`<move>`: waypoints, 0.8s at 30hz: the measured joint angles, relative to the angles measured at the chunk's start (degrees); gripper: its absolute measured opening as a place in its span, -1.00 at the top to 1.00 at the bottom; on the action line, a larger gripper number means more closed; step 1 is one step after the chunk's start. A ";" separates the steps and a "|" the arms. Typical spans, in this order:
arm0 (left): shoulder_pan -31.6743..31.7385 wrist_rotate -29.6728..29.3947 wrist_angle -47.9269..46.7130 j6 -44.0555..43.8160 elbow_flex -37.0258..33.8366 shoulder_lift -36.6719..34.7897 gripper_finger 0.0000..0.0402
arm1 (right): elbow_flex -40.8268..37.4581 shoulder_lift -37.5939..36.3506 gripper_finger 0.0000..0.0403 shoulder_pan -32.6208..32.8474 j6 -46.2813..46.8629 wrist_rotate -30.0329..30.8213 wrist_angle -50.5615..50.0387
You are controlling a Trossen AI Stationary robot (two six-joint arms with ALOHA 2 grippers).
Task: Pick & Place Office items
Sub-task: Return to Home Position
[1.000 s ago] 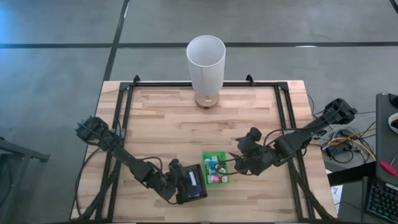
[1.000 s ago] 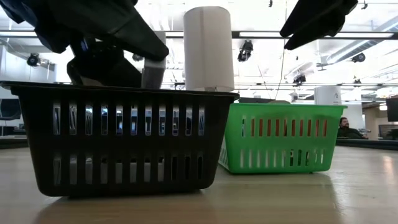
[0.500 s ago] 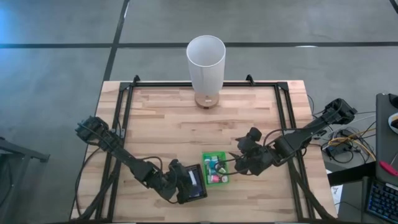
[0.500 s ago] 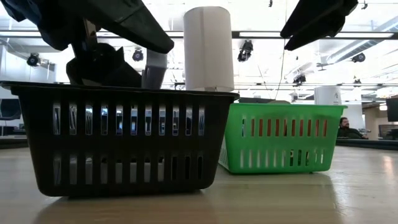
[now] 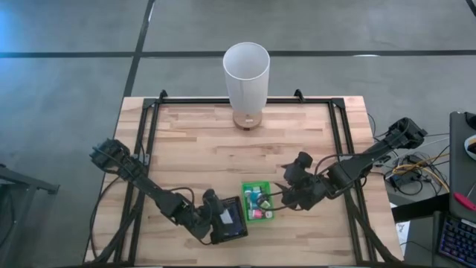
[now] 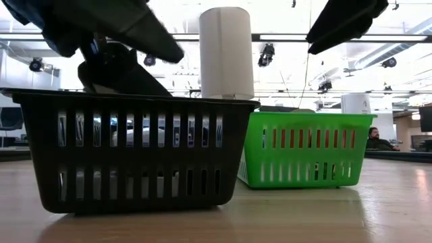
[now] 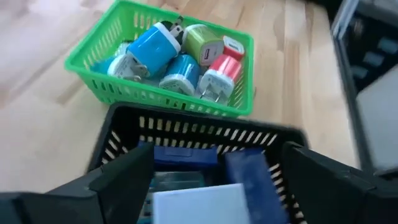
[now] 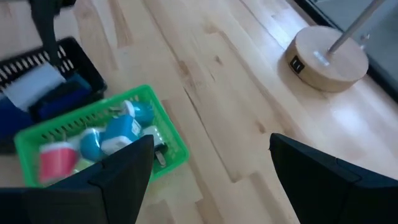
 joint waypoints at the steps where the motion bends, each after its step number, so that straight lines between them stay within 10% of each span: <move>1: 0.00 -0.01 -0.75 2.12 0.00 -0.40 -0.73 | 0.00 -0.02 -0.55 0.23 -0.94 0.27 -0.67; 13: -2.31 -6.25 -11.78 15.65 -3.43 -19.96 -0.74 | -4.51 -6.00 -0.55 12.09 15.04 10.88 -22.33; 24: -2.45 -4.91 17.83 24.78 -33.50 -44.20 -0.74 | -23.83 -26.52 -0.55 25.29 16.39 19.38 -4.12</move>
